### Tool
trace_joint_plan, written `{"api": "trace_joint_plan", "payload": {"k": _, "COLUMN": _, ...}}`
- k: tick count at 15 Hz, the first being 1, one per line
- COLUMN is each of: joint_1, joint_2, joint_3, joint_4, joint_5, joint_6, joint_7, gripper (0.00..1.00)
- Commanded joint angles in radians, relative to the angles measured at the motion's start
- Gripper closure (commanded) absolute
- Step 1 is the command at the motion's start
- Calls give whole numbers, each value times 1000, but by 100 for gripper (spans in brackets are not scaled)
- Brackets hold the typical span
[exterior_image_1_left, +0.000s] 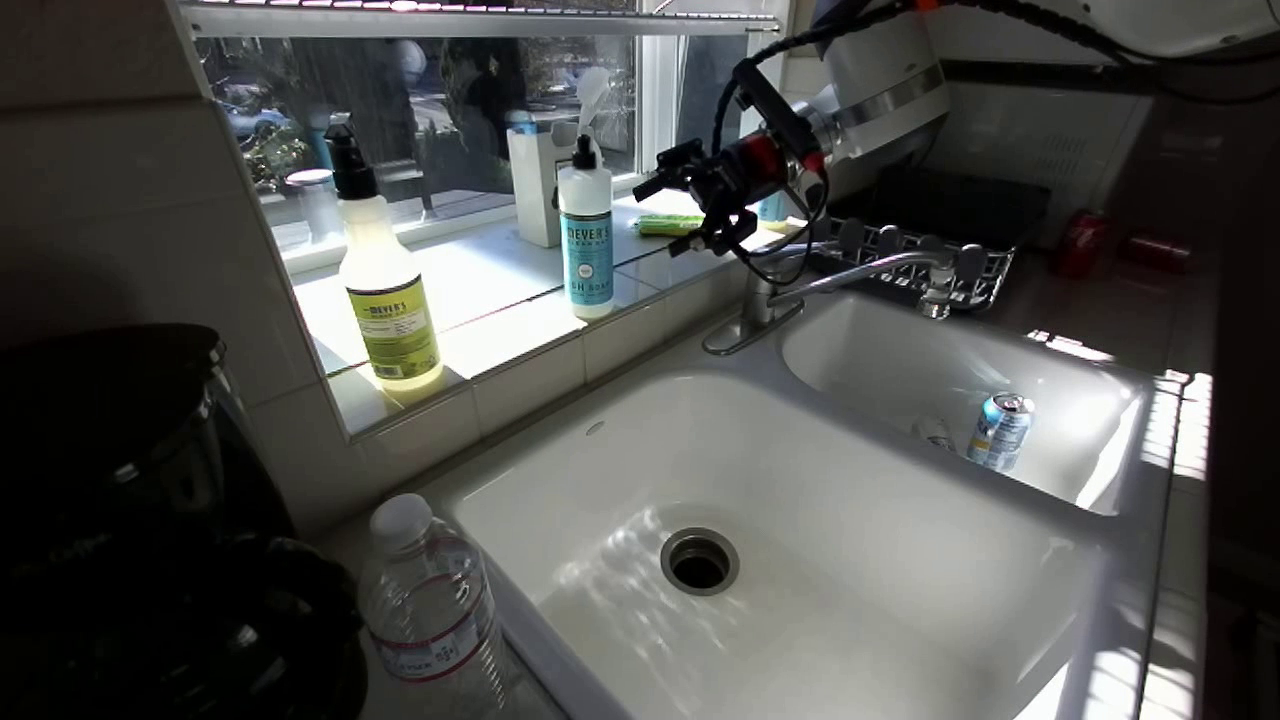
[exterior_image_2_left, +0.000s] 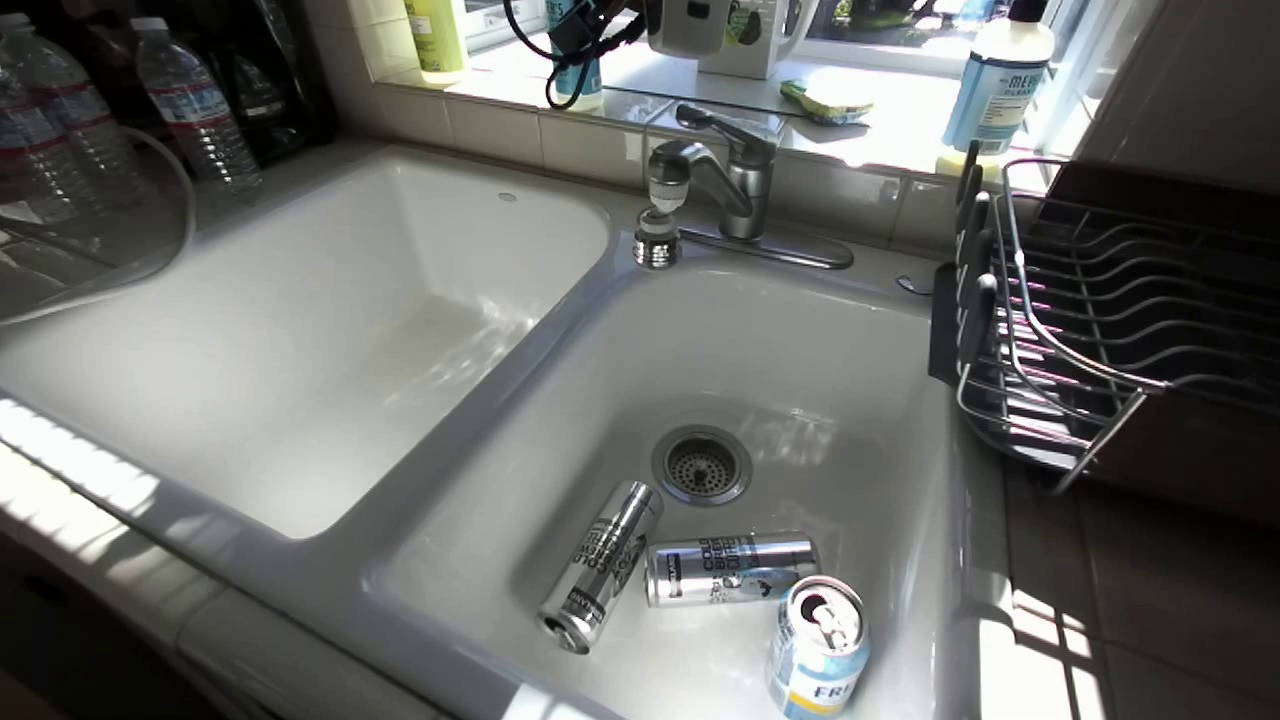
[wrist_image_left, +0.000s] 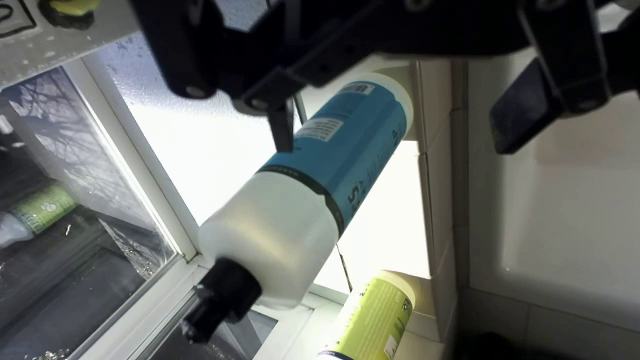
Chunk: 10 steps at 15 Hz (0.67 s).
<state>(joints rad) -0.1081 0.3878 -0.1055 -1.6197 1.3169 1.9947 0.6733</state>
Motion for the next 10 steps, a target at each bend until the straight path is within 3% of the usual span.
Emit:
{"api": "trace_joint_plan", "payload": {"k": 1, "joint_1": -6, "joint_2": 1, "joint_3": 4, "joint_4": 3, "joint_5": -4, "joint_6": -2, "joint_7": 3, "gripper": 0}}
{"api": "trace_joint_plan", "payload": {"k": 10, "joint_1": -10, "joint_2": 62, "joint_3": 18, "joint_4": 69, "joint_5": 2, "joint_6": -34, "joint_7": 26, "gripper": 0}}
